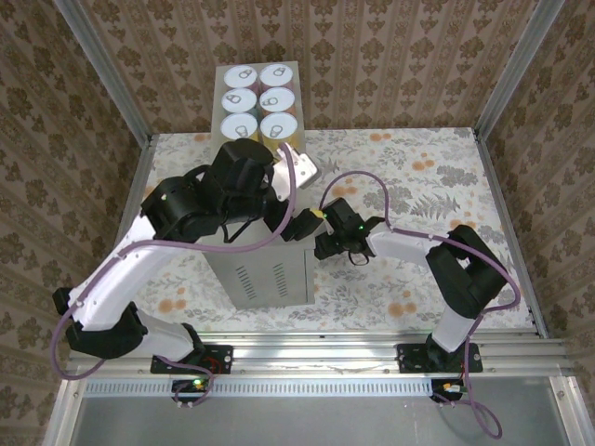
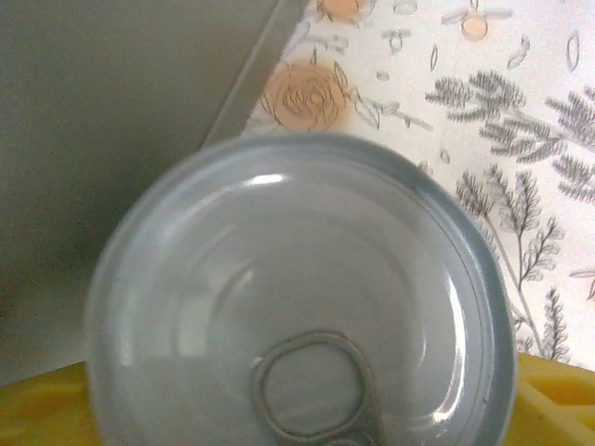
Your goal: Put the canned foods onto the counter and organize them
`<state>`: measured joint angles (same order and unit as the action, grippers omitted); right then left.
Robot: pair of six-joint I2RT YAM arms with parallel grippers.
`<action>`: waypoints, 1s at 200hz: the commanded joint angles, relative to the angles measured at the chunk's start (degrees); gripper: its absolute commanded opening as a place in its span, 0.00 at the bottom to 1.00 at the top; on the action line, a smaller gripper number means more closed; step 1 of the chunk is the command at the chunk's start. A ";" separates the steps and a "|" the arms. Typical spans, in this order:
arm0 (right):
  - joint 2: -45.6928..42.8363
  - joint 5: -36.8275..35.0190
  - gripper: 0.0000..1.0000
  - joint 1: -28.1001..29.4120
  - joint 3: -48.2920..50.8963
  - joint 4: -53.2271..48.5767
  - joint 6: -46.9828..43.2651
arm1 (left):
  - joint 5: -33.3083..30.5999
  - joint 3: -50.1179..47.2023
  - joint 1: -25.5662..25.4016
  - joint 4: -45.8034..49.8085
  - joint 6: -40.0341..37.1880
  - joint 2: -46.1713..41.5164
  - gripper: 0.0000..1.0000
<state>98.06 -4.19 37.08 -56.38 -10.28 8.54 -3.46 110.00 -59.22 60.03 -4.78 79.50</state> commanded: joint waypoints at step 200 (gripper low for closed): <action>-38.88 -1.75 0.66 -1.02 -12.24 -28.21 -8.55 | -9.07 -5.60 -0.63 -1.60 0.45 -11.56 1.00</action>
<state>64.27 -5.76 36.36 -61.84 -33.78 2.48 -8.21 105.19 -59.29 58.33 -4.75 69.14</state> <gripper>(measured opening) 0.681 0.999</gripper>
